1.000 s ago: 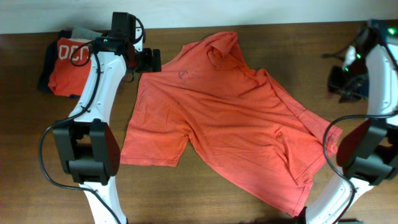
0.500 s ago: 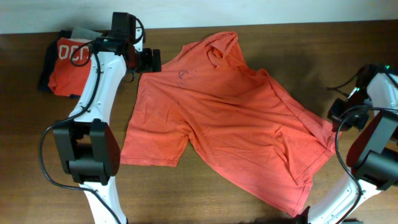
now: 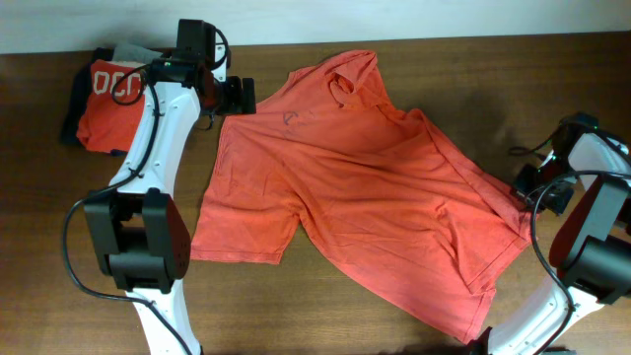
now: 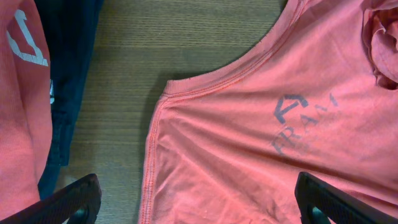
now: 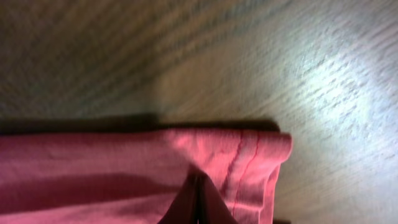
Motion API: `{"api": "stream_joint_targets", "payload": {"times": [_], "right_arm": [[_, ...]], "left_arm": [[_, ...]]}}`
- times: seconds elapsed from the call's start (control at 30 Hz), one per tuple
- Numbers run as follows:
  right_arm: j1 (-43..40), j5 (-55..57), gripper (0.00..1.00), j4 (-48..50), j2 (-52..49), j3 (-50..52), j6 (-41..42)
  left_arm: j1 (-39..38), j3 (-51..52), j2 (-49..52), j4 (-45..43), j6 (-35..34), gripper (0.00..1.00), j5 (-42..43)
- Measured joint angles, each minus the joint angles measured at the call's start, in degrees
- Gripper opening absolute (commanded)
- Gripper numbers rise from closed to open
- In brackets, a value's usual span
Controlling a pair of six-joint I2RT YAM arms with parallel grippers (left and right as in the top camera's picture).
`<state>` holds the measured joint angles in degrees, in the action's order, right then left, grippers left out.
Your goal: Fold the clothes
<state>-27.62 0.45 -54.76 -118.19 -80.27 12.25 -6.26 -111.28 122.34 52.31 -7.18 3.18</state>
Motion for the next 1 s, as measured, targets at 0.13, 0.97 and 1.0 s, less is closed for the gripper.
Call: {"api": "stream_joint_targets", "payload": {"times": [0.13, 0.97, 1.0], "right_arm": [[0.00, 0.50, 0.04, 5.27, 0.70, 1.16, 0.00], [-0.02, 7.98, 0.04, 34.82, -4.55, -0.70, -2.80], [-0.04, 8.20, 0.04, 34.38, -4.87, -1.44, -3.21]], "left_arm": [[0.00, 0.00, 0.00, 0.00, 0.00, 0.99, 0.02], [0.00, 0.00, 0.00, 0.02, 0.00, 0.99, 0.02], [0.00, 0.00, 0.00, 0.02, 0.00, 0.99, 0.02]]}}
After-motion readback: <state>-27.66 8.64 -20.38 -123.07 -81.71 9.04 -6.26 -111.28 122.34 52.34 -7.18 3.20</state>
